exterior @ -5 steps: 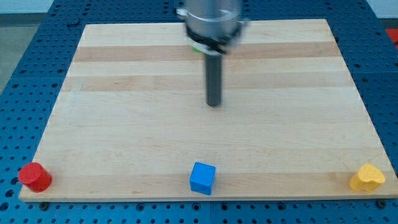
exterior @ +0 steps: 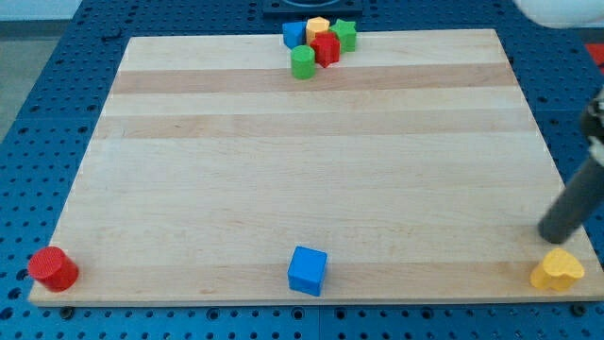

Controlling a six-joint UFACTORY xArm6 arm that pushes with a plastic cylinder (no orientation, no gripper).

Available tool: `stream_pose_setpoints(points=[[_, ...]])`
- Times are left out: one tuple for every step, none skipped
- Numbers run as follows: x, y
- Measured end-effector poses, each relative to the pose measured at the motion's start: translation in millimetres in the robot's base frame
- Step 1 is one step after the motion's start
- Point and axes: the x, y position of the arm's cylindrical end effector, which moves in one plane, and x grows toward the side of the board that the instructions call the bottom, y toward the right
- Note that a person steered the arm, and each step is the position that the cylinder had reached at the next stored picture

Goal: Push the yellow heart up and left

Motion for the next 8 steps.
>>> stream_pose_setpoints(points=[[35,13],[57,5],[56,-14],[56,-34],[56,-61],[38,-73],[-6,-83],[-44,-140]])
